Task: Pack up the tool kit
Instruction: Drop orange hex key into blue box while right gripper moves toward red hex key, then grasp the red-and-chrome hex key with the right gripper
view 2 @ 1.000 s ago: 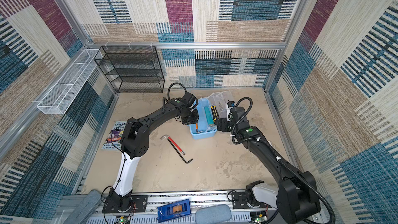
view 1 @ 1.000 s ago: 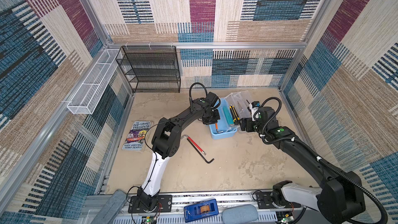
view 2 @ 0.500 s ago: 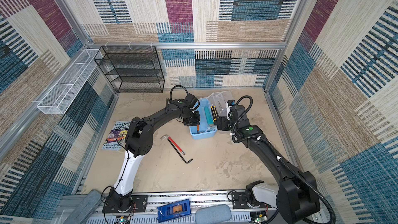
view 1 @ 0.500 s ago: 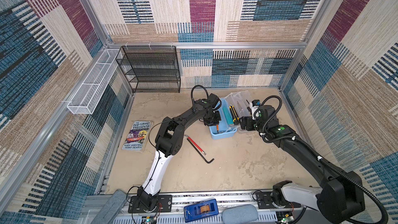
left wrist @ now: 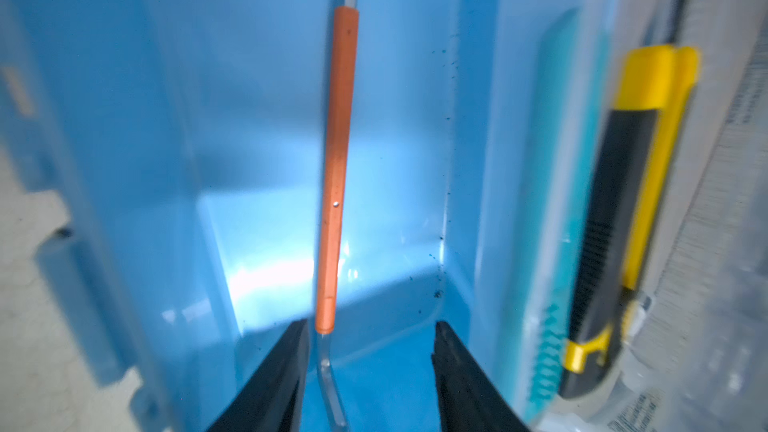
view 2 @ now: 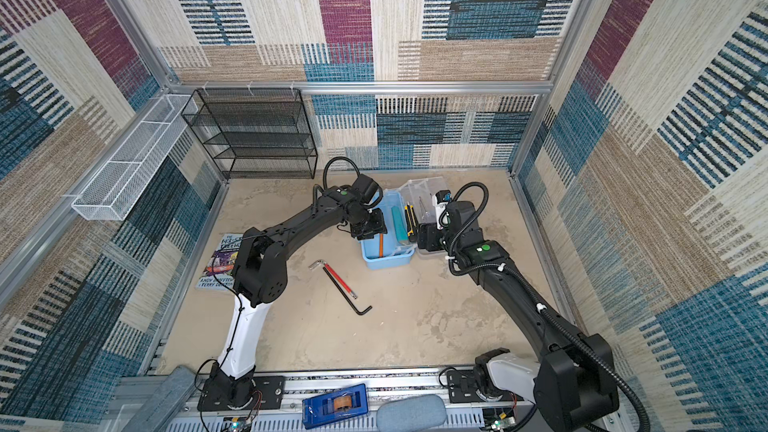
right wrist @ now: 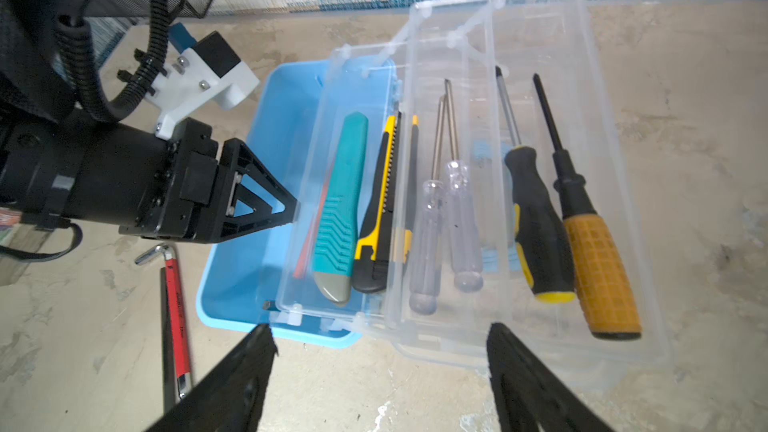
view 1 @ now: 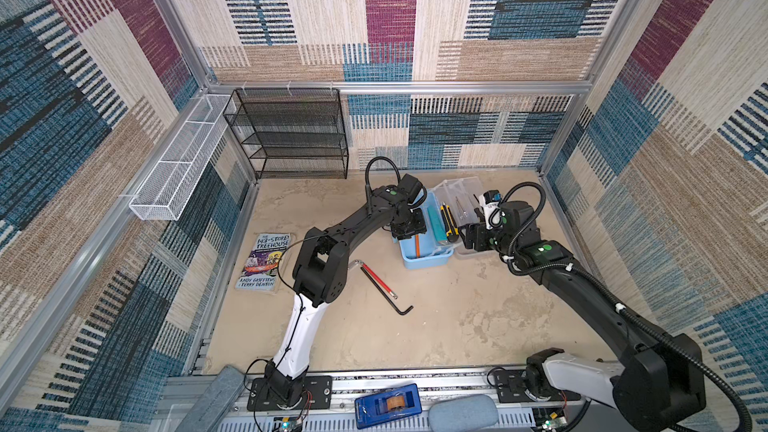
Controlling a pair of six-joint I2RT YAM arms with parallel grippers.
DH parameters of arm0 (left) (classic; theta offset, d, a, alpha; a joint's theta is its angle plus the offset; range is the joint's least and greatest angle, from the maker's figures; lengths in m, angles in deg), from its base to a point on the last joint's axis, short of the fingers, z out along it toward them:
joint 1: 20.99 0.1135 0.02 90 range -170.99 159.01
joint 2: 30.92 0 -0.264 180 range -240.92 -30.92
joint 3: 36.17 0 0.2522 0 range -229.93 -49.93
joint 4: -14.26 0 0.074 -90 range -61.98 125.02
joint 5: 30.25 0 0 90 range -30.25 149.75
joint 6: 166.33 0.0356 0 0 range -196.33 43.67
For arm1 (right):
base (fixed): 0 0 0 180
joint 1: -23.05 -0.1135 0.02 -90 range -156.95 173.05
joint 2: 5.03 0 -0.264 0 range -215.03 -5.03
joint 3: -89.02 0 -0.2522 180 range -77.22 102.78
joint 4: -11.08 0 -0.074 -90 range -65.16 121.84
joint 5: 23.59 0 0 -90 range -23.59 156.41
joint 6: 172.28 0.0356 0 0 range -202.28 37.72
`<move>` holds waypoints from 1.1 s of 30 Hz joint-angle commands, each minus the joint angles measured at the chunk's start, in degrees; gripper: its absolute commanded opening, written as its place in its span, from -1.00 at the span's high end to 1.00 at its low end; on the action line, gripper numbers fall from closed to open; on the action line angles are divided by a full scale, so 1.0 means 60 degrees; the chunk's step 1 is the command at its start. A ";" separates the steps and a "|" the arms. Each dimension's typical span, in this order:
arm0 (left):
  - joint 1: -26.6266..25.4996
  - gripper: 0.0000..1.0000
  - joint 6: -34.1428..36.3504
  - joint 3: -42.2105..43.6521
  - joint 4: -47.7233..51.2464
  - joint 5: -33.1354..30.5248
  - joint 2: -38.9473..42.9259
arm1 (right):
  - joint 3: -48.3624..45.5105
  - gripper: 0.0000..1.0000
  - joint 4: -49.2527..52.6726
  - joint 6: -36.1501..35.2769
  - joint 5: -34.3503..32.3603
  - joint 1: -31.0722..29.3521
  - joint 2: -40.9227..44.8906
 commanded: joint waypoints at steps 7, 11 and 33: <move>0.0340 -0.23 0.0617 0.1977 -0.0785 -0.0412 0.1772 | 0.0780 -0.47 -0.0405 0.0177 0.0048 -0.1191 -0.0423; 0.0857 -0.33 0.0570 0.3915 -0.1748 -0.0382 0.2990 | 0.1322 -0.39 -0.0328 0.0358 -0.0640 -0.2407 -0.1309; 0.3638 -0.64 0.1101 0.9659 -0.1980 -0.0099 0.7473 | 0.3376 -0.04 0.0773 0.1803 -0.1787 -0.6154 -0.6065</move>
